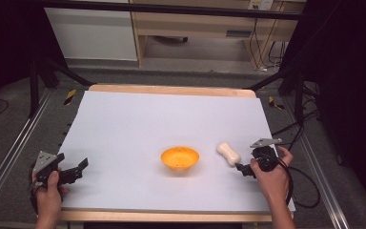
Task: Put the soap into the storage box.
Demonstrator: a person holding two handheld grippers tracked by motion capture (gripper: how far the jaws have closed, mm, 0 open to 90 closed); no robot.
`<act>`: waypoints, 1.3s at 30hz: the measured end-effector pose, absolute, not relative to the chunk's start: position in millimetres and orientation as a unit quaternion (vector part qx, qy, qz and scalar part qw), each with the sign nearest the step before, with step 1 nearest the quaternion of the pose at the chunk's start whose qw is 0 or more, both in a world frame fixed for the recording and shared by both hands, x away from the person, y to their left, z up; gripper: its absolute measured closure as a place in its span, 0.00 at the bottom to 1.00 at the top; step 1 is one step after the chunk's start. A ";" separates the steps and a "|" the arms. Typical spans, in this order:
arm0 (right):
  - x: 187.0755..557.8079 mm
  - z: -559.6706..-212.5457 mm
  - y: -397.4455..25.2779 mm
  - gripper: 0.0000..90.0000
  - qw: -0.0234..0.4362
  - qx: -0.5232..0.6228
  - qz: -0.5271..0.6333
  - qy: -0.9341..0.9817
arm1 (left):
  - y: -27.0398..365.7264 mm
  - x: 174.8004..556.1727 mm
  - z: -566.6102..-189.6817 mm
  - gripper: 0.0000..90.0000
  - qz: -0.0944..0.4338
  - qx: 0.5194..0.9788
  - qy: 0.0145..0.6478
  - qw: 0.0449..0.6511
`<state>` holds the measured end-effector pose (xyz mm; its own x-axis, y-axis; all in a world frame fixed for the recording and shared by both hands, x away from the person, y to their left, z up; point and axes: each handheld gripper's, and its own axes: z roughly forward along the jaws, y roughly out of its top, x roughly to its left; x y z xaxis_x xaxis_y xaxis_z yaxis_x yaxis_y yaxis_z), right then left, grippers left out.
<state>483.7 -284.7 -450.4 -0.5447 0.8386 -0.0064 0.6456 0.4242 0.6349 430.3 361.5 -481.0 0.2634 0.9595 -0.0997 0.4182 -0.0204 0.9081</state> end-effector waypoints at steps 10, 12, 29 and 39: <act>499.3 -445.1 -268.1 0.06 0.124 0.460 0.261 0.839 | 361.4 430.8 -481.1 0.02 0.294 0.650 0.531 0.458; 502.3 -444.8 -264.7 0.08 0.116 0.464 0.257 0.840 | 361.3 430.9 -481.1 0.02 0.293 0.650 0.531 0.458; 524.0 -442.2 -238.4 0.33 0.097 0.475 0.223 0.845 | 361.8 431.5 -481.2 0.02 0.289 0.649 0.533 0.459; 532.4 -447.2 -234.5 0.42 0.088 0.479 0.203 0.850 | 362.0 431.7 -481.2 0.02 0.288 0.650 0.533 0.459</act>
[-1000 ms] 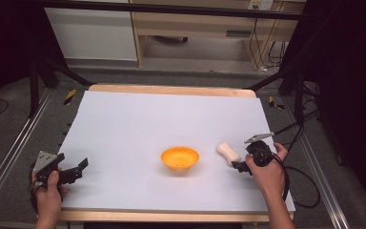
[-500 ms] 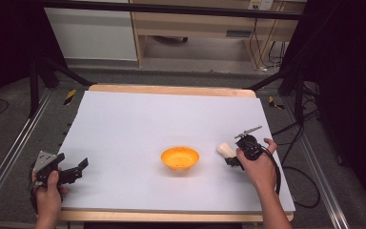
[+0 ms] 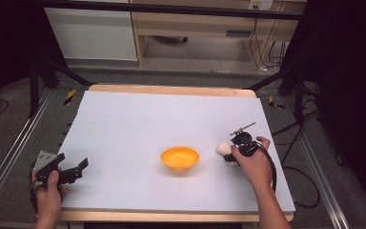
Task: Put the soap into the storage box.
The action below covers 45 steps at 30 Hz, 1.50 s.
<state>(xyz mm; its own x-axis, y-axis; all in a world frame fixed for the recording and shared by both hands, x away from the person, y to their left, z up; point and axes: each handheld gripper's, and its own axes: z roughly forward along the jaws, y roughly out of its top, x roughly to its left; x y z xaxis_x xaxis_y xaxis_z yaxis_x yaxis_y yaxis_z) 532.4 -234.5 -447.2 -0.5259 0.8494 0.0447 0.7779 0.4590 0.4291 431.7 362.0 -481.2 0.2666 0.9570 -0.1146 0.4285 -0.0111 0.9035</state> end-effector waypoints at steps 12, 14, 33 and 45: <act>536.3 -451.9 -229.8 0.48 0.084 0.476 0.192 0.854 | 361.9 431.8 -481.2 0.02 0.287 0.651 0.533 0.459; 536.9 -453.2 -229.5 0.48 0.082 0.475 0.190 0.855 | 361.9 431.7 -481.2 0.02 0.288 0.650 0.533 0.459; 534.9 -455.8 -227.1 0.49 0.094 0.464 0.187 0.861 | 361.9 431.9 -481.2 0.02 0.287 0.652 0.532 0.458; 529.8 -451.6 -232.5 0.55 0.103 0.440 0.211 0.867 | 361.3 431.5 -481.2 0.02 0.289 0.651 0.531 0.458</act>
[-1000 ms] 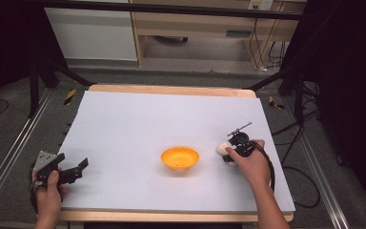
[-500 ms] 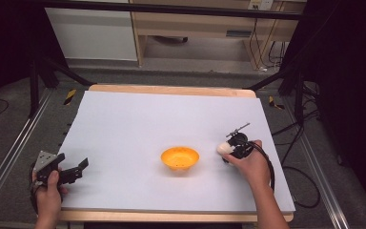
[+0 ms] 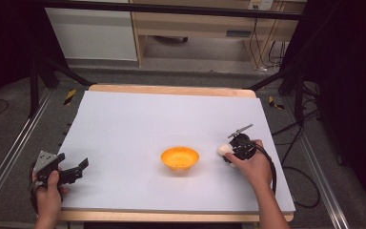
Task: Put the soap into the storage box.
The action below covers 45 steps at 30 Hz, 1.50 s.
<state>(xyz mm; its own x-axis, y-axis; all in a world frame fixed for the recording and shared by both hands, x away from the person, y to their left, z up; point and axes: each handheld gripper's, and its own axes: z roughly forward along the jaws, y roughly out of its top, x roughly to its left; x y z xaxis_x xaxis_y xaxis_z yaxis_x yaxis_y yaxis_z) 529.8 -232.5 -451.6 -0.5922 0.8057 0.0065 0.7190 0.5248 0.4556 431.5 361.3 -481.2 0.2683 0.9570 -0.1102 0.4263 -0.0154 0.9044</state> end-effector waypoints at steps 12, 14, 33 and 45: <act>523.7 -440.7 -232.8 0.55 0.104 0.427 0.228 0.869 | 361.3 431.6 -481.2 0.02 0.289 0.652 0.531 0.458; 523.4 -437.6 -231.3 0.55 0.106 0.417 0.229 0.873 | 361.2 431.8 -481.2 0.02 0.288 0.653 0.531 0.457; 518.5 -415.4 -211.7 0.55 0.103 0.362 0.256 0.890 | 361.4 431.8 -481.2 0.02 0.287 0.653 0.531 0.458; 518.8 -402.3 -196.6 0.55 0.098 0.330 0.268 0.900 | 361.1 431.7 -481.2 0.02 0.288 0.653 0.531 0.458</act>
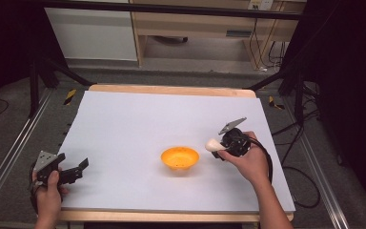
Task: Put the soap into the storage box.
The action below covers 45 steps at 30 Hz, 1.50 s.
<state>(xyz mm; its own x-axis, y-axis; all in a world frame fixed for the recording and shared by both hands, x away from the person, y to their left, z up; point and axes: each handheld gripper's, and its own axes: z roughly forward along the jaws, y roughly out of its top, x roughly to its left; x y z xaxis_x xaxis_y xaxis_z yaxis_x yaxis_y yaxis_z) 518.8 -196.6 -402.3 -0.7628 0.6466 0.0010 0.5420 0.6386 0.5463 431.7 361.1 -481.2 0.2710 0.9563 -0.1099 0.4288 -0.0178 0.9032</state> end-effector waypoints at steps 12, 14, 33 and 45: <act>521.9 -390.1 -188.9 0.55 0.098 0.311 0.271 0.906 | 361.2 431.7 -481.2 0.03 0.288 0.653 0.531 0.457; 521.9 -389.5 -187.3 0.55 0.101 0.305 0.274 0.907 | 361.4 431.6 -481.2 0.03 0.288 0.653 0.530 0.458; 522.9 -382.9 -167.7 0.55 0.095 0.275 0.281 0.915 | 361.6 431.9 -481.2 0.03 0.285 0.653 0.531 0.459; 524.7 -385.7 -147.0 0.55 0.086 0.237 0.282 0.926 | 362.4 432.0 -481.2 0.02 0.285 0.654 0.529 0.459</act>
<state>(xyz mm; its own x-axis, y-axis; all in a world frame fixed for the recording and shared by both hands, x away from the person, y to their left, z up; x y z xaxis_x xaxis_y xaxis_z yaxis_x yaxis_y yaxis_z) 524.7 -147.0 -385.7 -0.8732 0.4866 -0.0249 0.3900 0.7286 0.5631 432.0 362.4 -481.2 0.2763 0.9544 -0.1133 0.4298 -0.0173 0.9027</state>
